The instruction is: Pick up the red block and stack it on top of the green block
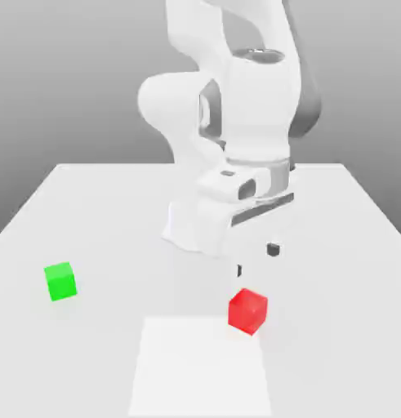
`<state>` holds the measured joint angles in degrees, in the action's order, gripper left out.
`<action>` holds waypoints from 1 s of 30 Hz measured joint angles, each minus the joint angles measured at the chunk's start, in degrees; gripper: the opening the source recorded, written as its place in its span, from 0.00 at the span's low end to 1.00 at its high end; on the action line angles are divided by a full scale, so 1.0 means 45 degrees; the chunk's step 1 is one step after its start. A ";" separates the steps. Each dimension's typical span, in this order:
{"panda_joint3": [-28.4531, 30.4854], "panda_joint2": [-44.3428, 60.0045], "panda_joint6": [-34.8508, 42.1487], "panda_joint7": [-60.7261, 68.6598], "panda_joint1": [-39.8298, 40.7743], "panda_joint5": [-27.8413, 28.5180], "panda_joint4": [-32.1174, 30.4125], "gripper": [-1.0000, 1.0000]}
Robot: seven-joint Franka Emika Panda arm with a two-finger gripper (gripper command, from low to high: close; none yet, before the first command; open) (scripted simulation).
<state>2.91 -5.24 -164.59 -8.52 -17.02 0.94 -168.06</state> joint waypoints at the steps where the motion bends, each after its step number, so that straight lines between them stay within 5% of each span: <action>1: -0.0064 0.0725 -0.0574 0.0230 -0.0116 -0.0111 -0.0041 0.50; 5: -0.0414 0.2817 -0.2328 0.0640 0.0150 -0.0473 0.0111 0.50; 6: -0.0453 0.3194 -0.2651 0.0709 0.0164 -0.0560 0.0157 0.00; 13: -0.0502 0.3247 -0.2678 0.0684 0.0222 -0.0522 0.0162 0.00; 21: -0.0426 -0.0094 0.0195 0.0409 0.0269 -0.0120 -0.0306 0.00; 30: 0.1921 -0.0936 0.1256 0.1138 0.3219 0.1012 -0.0051 0.00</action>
<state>11.55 -9.46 -158.93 -3.40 -2.54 5.50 -168.29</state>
